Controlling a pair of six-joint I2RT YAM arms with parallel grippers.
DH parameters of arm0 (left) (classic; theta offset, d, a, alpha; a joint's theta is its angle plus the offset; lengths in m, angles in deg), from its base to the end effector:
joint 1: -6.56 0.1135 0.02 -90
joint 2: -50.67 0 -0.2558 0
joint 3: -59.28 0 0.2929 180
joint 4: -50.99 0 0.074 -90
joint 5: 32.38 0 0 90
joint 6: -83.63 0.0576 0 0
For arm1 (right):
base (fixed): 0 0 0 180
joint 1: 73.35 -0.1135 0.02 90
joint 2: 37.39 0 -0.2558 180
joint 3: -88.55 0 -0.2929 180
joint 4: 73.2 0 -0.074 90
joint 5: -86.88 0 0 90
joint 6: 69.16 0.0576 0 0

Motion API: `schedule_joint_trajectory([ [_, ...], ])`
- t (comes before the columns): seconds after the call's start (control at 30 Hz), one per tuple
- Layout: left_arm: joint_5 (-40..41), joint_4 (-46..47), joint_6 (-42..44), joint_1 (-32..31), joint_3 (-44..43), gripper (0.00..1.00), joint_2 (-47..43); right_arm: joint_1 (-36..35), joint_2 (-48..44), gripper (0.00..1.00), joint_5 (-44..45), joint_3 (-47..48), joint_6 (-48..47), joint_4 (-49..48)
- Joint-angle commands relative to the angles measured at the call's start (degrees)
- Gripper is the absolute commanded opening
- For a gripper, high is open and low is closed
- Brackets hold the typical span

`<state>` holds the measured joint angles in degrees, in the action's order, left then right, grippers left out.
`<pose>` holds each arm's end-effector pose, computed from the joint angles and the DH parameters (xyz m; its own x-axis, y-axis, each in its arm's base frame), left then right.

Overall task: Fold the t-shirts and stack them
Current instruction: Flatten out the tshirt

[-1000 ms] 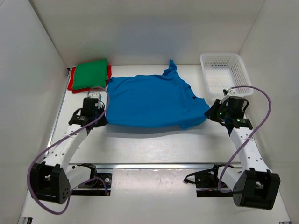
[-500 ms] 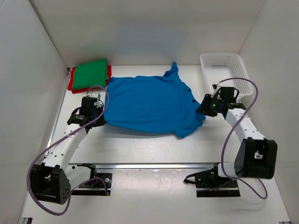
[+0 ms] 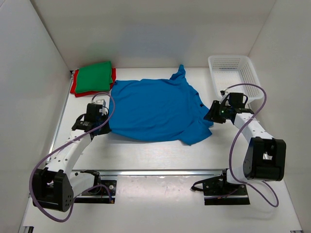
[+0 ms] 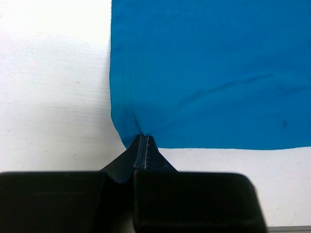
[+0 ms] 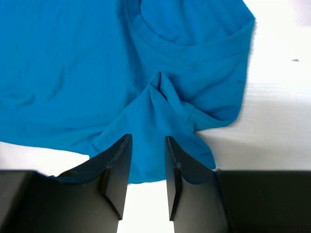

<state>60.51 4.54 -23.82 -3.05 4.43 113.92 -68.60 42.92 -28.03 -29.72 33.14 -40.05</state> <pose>0.2670 -0.0423 0.1916 -0.8105 -0.1665 -0.5616 -0.1100 0.9850 -0.1333 0.3336 -0.0034 0.1732 -0.8038 0.2607 -0.5347 -0.0140 0.8904 0.4550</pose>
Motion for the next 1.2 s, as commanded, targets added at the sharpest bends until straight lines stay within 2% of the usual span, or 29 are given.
schedule_joint_trajectory([
  [0.0,-0.35,1.49,-0.30,-0.59,1.19,0.00,-0.31,-1.06,2.12,0.29,-2.34,0.27,-1.66,-4.27],
  [0.2,-0.52,1.67,-0.30,-0.50,1.45,0.00,-0.58,-3.96,9.32,0.32,-0.41,2.47,-2.19,-5.67],
  [0.3,-0.52,1.94,-0.48,-0.41,2.07,0.00,-0.49,-4.40,11.18,0.35,0.65,3.88,-2.45,-5.50],
  [0.53,-1.14,2.64,-0.48,-0.85,2.68,0.00,-0.05,-6.69,13.81,0.36,6.17,5.20,-3.15,-5.33],
  [0.73,-1.40,2.99,-0.65,-0.76,2.68,0.00,0.21,-6.51,12.06,0.35,8.47,4.14,-2.54,-8.22],
  [1.0,-1.49,3.25,-0.39,-0.42,2.77,0.00,-0.22,-7.30,16.11,0.23,8.03,6.78,-3.33,-5.07],
  [1.17,-1.58,2.55,-0.39,-0.24,2.60,0.00,-0.40,-8.10,14.35,0.24,6.36,5.20,-2.98,-5.41],
])
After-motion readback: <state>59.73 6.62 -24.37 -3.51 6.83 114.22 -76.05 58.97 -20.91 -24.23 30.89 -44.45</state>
